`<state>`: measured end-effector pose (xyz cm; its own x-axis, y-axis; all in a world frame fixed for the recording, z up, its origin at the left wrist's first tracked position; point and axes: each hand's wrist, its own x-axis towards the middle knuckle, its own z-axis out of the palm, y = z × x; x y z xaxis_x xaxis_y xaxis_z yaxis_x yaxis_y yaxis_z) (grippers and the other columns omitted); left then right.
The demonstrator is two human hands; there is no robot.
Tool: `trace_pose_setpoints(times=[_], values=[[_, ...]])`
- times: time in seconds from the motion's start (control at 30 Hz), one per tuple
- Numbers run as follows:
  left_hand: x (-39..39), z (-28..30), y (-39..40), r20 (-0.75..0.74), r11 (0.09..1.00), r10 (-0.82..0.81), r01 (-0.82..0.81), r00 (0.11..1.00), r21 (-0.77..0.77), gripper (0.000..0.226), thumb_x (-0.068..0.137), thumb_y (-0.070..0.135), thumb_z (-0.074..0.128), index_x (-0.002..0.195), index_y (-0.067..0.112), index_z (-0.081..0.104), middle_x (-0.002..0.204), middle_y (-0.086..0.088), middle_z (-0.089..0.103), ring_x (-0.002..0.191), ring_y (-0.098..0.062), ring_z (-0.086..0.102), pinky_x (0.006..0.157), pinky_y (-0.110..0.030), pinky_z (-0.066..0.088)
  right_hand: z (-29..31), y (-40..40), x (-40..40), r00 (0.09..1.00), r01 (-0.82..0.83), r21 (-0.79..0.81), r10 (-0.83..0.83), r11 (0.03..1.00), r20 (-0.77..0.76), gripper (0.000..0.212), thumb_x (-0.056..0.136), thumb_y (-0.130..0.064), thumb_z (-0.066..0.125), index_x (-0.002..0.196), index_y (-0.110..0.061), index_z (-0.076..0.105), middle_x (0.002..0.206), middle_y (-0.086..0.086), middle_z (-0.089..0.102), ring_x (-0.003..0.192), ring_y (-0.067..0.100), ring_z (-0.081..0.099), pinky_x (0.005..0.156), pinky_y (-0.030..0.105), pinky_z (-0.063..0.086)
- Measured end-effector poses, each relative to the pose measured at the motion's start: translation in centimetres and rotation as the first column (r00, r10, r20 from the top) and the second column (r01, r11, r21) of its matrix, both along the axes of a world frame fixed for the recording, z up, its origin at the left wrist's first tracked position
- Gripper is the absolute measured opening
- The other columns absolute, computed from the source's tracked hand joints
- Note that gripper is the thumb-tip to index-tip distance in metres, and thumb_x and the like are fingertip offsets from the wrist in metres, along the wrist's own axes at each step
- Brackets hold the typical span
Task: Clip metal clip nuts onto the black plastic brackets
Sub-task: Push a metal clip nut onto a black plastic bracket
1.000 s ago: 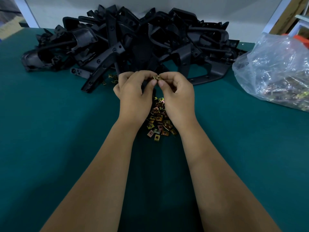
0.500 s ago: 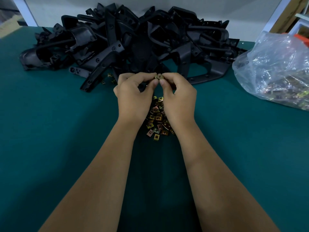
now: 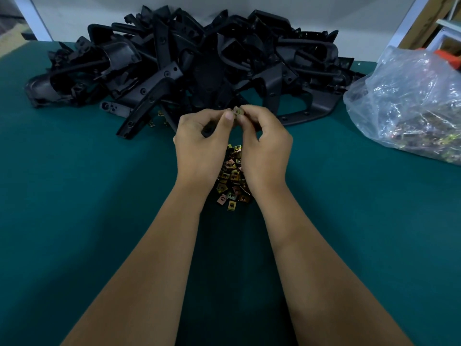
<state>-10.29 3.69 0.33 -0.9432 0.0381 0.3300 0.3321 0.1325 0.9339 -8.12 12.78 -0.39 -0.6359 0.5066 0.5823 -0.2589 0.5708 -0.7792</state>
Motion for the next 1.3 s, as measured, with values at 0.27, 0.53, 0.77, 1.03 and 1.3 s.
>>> trace_pose_setpoints(times=[0.27,0.53,0.77,1.03,1.3], values=[[-1.1,-0.3,-1.2,-0.072,0.982,-0.025,0.011,0.997,-0.187,0.011,0.098,0.026,0.059,0.097,0.034,0.067,0.1,0.01,0.065,0.116,-0.012,0.049,0.106,-0.049,0.037,0.2,0.0,0.2,0.985,-0.155,-0.061,0.159,0.986,0.071,0.013,0.091,-0.009,0.063,0.1,-0.012,0.071,0.093,-0.011,0.069,0.091,0.0,0.062,0.081,0.01,0.045],[-0.8,-0.6,-1.3,-0.273,0.993,-0.001,-0.031,0.962,-0.113,0.014,0.092,0.017,0.069,0.103,0.024,0.074,0.1,0.004,0.068,0.105,0.0,0.046,0.09,-0.006,0.035,0.7,0.9,0.0,0.91,-0.34,-0.55,0.415,0.763,0.012,0.026,0.099,-0.024,0.055,0.082,-0.01,0.068,0.071,-0.003,0.064,0.068,0.007,0.059,0.058,0.019,0.048],[-1.0,-0.8,-1.6,-0.416,0.968,-0.045,-0.064,0.908,-0.243,0.017,0.089,0.022,0.07,0.104,0.017,0.077,0.096,0.018,0.066,0.104,-0.014,0.049,0.096,-0.045,0.044,0.7,1.4,-0.1,0.888,-0.357,-0.566,0.458,0.743,0.04,0.041,0.099,-0.022,0.051,0.062,-0.029,0.065,0.066,-0.014,0.057,0.065,0.001,0.052,0.06,0.017,0.043],[-1.1,-0.8,-1.6,-0.41,0.974,-0.085,-0.01,0.908,-0.225,0.015,0.089,0.019,0.072,0.101,0.014,0.077,0.094,0.013,0.067,0.104,-0.015,0.05,0.091,-0.022,0.042,1.1,1.3,0.0,0.82,-0.417,-0.688,0.572,0.594,-0.003,0.035,0.104,-0.01,0.04,0.074,-0.016,0.058,0.062,-0.008,0.056,0.06,0.006,0.047,0.054,0.019,0.035],[-1.0,-0.2,-1.4,-0.089,0.98,-0.196,0.199,0.977,0.029,0.012,0.095,0.019,0.066,0.091,0.028,0.074,0.093,0.005,0.074,0.105,-0.022,0.064,0.099,-0.044,0.05,1.4,0.8,-0.2,0.804,-0.344,-0.797,0.595,0.496,0.023,0.04,0.102,-0.022,0.04,0.063,-0.016,0.046,0.05,-0.005,0.04,0.046,0.01,0.036,0.044,0.021,0.028]])
